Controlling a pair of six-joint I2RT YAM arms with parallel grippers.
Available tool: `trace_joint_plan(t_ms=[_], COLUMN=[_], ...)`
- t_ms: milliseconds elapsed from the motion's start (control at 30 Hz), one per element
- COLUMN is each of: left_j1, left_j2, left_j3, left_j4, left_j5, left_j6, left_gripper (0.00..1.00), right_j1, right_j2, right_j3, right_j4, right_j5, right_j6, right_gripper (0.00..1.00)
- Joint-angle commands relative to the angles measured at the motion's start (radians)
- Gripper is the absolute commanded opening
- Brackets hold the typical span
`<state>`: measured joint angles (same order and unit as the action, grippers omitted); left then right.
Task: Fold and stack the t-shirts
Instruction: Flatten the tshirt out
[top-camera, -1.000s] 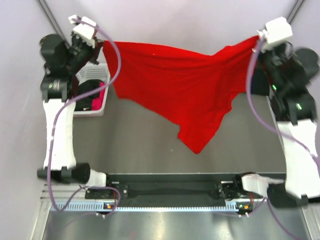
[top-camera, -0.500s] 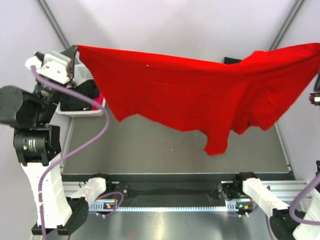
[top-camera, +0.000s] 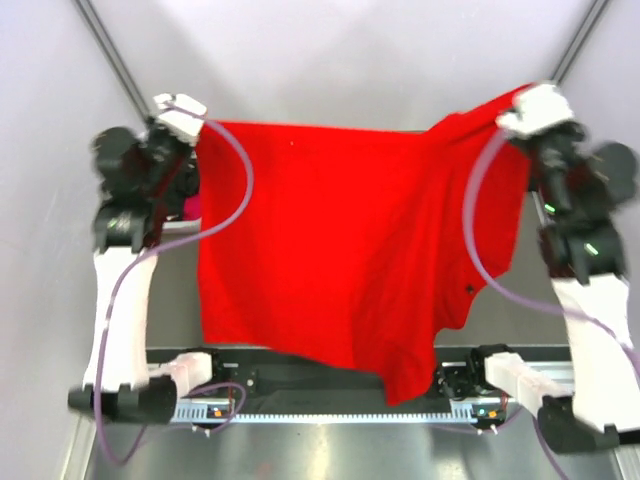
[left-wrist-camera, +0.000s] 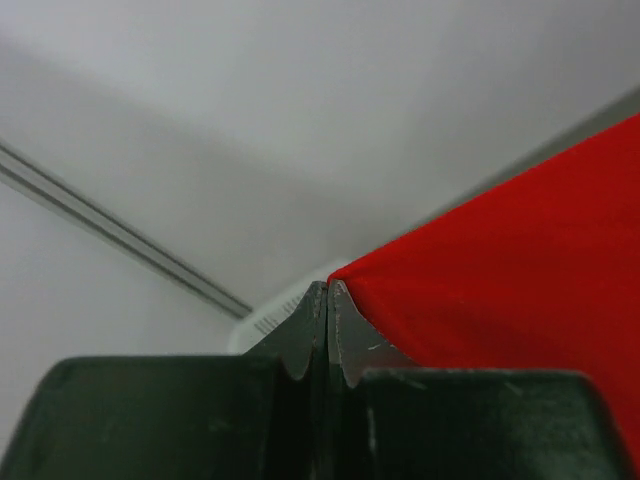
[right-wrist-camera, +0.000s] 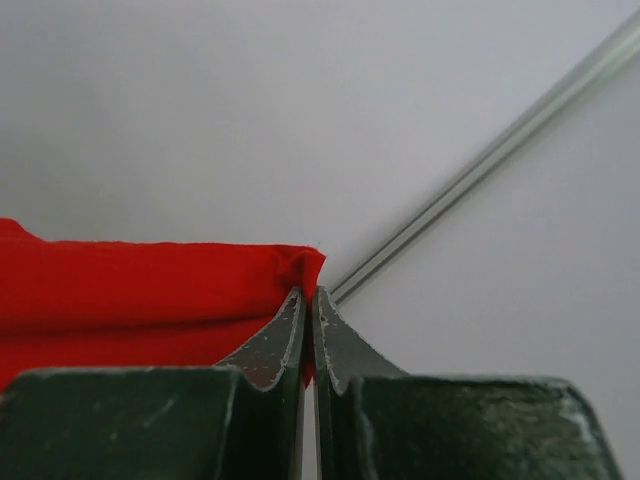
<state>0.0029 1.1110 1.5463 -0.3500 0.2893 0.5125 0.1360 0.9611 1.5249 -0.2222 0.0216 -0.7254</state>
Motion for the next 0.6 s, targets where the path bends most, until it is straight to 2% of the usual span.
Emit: trace_joint_plan(t_ms=[0, 133, 233, 433, 500, 567], left_j1=[0.006, 0.009, 0.009, 0.009, 0.008, 0.009], left_j2=[0.113, 0.295, 0.472, 0.838, 0.901, 0.981], left_j3=[-0.159, -0.255, -0.252, -0.057, 0.041, 0.137], left_j4=[0.015, 0.107, 0.151, 0.152, 0.149, 0.135], left_j5=[-0.085, -0.087, -0.087, -0.140, -0.154, -0.159], left_j6=[0.069, 0.133, 0.150, 0.132, 0.124, 0.120], left_gripper=[0.00, 0.00, 0.00, 0.00, 0.00, 0.00], right_j1=[-0.013, -0.016, -0.019, -0.009, -0.003, -0.001], right_j2=[0.076, 0.255, 0.427, 0.757, 0.853, 0.925], right_j3=[-0.129, -0.326, -0.351, -0.214, -0.169, -0.053], right_j4=[0.076, 0.188, 0.268, 0.336, 0.328, 0.296], right_j5=[0.003, -0.011, 0.007, 0.086, 0.122, 0.165], right_j6=[-0.072, -0.189, -0.236, -0.236, -0.253, -0.241], right_gripper=[0.00, 0.00, 0.00, 0.00, 0.00, 0.00])
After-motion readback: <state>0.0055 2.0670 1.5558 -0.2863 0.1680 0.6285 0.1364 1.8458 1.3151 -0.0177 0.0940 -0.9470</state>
